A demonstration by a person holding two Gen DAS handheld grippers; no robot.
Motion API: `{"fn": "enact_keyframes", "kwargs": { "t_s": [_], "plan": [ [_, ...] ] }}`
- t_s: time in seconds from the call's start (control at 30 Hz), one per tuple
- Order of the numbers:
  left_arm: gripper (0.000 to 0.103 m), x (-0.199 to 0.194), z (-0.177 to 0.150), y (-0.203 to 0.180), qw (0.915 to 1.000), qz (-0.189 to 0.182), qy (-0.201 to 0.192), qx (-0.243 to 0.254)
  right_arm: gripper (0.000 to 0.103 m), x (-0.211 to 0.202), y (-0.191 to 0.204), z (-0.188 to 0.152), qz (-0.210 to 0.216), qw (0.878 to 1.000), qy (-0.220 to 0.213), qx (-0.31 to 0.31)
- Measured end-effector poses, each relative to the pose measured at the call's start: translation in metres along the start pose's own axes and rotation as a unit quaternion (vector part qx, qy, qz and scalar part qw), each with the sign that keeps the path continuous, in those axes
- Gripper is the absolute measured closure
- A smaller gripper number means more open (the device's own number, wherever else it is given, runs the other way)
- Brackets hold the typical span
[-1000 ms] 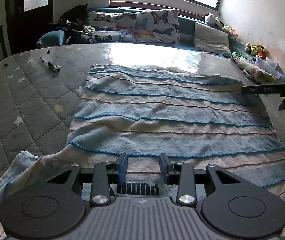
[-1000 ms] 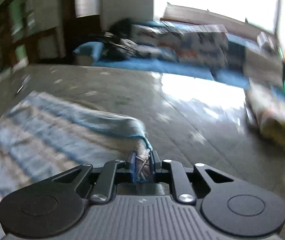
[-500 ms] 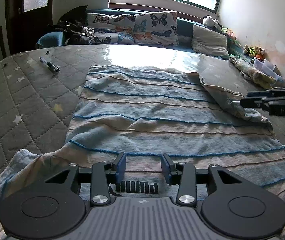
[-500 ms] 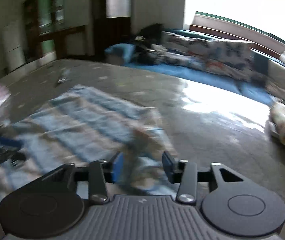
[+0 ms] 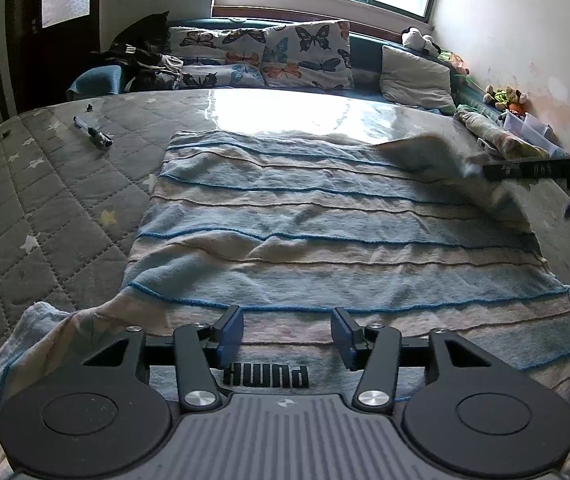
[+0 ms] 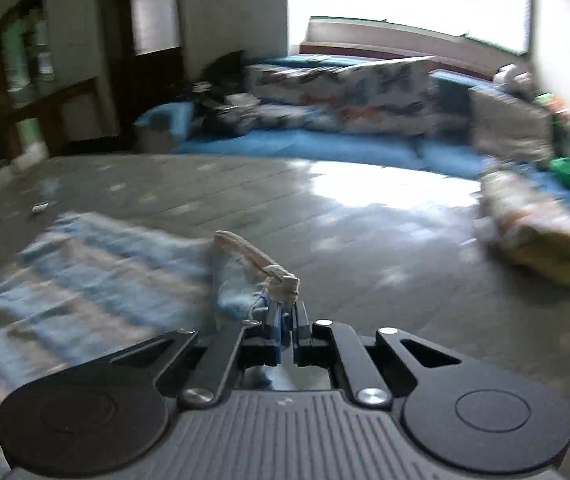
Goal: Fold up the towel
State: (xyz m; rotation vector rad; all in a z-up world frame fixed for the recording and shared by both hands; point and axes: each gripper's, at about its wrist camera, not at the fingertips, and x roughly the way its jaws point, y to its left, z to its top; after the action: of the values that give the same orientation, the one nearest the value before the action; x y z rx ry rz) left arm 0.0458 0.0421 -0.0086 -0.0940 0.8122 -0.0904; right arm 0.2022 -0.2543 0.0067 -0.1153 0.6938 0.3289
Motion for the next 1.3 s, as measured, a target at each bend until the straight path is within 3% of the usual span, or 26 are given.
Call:
{"fn": "enact_keyframes", "kwargs": {
  "t_s": [0.1,0.23,0.33,0.43,0.53,0.63,0.67,0.77,1.0,1.3],
  "plan": [
    [0.047,0.001,-0.001,-0.002,1.0,0.001,-0.001,0.005,0.097,0.012,-0.024,0.006,-0.051,0.999,0.006,0.018],
    [0.047,0.001,-0.001,-0.002,1.0,0.002,0.0,0.008,0.094,0.021,-0.04,0.007,-0.085,0.996,0.013,0.035],
    [0.046,0.001,-0.001,-0.002,1.0,0.002,0.0,0.009,0.093,0.015,-0.034,0.007,-0.065,0.997,0.002,0.033],
    [0.044,0.001,-0.001,-0.003,0.9999,0.003,0.0,0.011,0.093,0.024,-0.028,0.007,-0.009,0.999,0.031,0.029],
    [0.044,0.001,-0.002,-0.004,0.9999,0.003,-0.001,0.012,0.092,0.042,-0.025,0.001,-0.008,0.998,0.062,0.023],
    [0.044,0.001,-0.002,-0.003,0.9999,0.002,0.0,0.014,0.089,0.05,-0.025,0.0,-0.024,0.998,0.062,0.022],
    [0.044,0.001,-0.002,-0.004,0.9999,0.002,0.0,0.015,0.084,0.051,-0.027,0.0,-0.035,0.997,0.063,0.023],
    [0.044,0.001,-0.002,-0.004,0.9999,0.002,0.001,0.015,0.083,0.052,-0.027,0.006,-0.046,0.997,0.066,0.017],
    [0.043,-0.004,-0.002,-0.005,0.9999,0.002,0.001,0.01,0.076,0.021,-0.003,0.009,-0.063,0.995,0.065,-0.047],
    [0.043,-0.028,-0.01,-0.022,0.9993,-0.021,-0.019,0.025,0.066,-0.025,0.027,0.001,-0.035,0.993,0.064,-0.097]
  ]
}}
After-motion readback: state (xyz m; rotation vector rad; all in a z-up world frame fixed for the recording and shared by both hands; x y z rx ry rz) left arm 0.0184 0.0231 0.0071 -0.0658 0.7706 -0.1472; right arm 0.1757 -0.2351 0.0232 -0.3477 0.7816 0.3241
